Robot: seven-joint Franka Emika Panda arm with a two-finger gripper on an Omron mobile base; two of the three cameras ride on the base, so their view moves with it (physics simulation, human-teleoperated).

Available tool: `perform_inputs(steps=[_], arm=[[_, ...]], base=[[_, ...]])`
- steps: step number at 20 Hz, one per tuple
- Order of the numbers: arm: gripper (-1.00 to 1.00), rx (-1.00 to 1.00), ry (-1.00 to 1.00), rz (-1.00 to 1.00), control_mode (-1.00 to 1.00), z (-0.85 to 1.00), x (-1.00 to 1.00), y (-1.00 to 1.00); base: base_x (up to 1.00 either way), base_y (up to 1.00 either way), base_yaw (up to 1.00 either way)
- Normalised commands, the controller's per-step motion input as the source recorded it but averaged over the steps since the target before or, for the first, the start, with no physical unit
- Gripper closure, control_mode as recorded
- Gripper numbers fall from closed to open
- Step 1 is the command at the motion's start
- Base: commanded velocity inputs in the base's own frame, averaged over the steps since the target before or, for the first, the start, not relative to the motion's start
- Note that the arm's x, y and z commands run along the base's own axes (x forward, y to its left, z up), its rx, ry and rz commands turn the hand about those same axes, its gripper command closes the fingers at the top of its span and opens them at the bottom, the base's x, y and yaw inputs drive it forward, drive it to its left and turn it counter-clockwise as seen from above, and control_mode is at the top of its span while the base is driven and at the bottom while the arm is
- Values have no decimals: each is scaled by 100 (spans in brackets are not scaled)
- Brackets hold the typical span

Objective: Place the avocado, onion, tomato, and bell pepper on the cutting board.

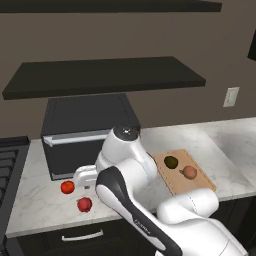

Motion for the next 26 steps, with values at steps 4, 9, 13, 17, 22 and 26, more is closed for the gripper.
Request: perform_inputs(steps=[4,9,13,17,22,26], arm=[[-100,0,0,0,-100,-18,3,0],[-100,0,0,0,-100,-23,5,2],[-100,0,0,0,-100,-23,9,9],[-100,0,0,0,-100,-25,14,11],[-100,0,0,0,-100,-28,12,11],[-100,0,0,0,-100,-20,7,10]], base=[[0,0,0],[0,0,0],[0,0,0],[0,0,0],[0,0,0],[0,0,0]])
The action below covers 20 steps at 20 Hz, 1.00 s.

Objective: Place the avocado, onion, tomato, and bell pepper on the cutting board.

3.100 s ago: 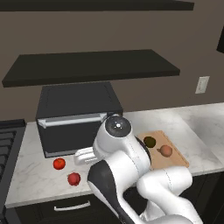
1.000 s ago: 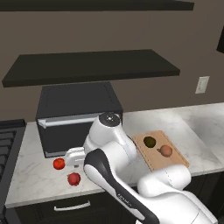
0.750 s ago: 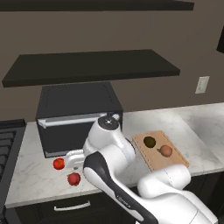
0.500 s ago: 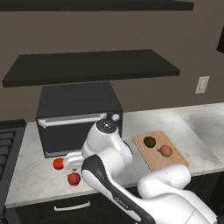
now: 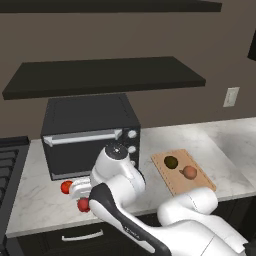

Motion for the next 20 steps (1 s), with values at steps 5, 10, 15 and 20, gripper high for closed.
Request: perform_inputs(steps=[5,10,15,20], arm=[[-100,0,0,0,-100,-14,8,6],[-100,0,0,0,-100,-17,12,4],[-100,0,0,0,-100,-17,16,6],[-100,0,0,0,-100,-17,15,4]], base=[[0,0,0],[0,0,0],[0,0,0],[0,0,0]])
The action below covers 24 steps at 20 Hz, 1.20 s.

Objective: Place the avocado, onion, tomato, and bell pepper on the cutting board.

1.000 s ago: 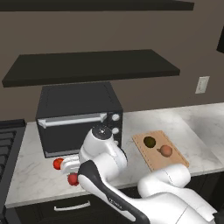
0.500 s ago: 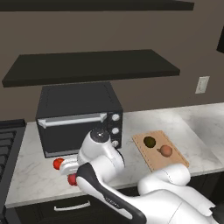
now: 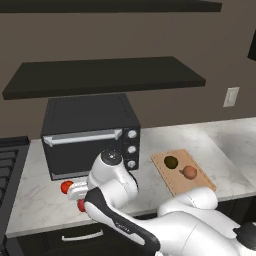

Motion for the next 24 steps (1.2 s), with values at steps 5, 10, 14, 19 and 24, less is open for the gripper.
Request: perform_inputs(steps=[5,10,14,19,24], arm=[[-100,0,0,0,-100,-16,1,0],[-100,0,0,0,-100,-19,5,2],[-100,0,0,0,-100,-18,11,3],[-100,0,0,0,-100,-18,14,12],[-100,0,0,0,-100,-22,17,19]], base=[[0,0,0],[0,0,0],[0,0,0],[0,0,0],[0,0,0]])
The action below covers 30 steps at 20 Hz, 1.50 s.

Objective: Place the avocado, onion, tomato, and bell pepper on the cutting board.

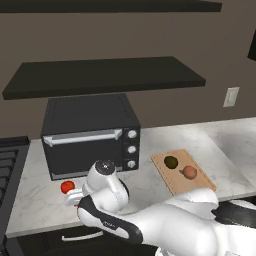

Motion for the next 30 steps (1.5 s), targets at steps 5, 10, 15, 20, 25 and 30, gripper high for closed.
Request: perform_inputs(steps=[5,10,15,20,25,30], arm=[[-100,0,0,0,-100,-21,16,19],[100,0,0,0,-100,-20,14,15],[100,0,0,0,-100,-7,1,2],[100,0,0,0,-100,37,-35,0],[100,0,-6,0,-100,93,-47,-2],[100,-3,-3,0,-100,100,-36,-17]], base=[[0,0,0],[0,0,0],[0,0,0],[0,0,0],[0,0,0],[0,0,0]])
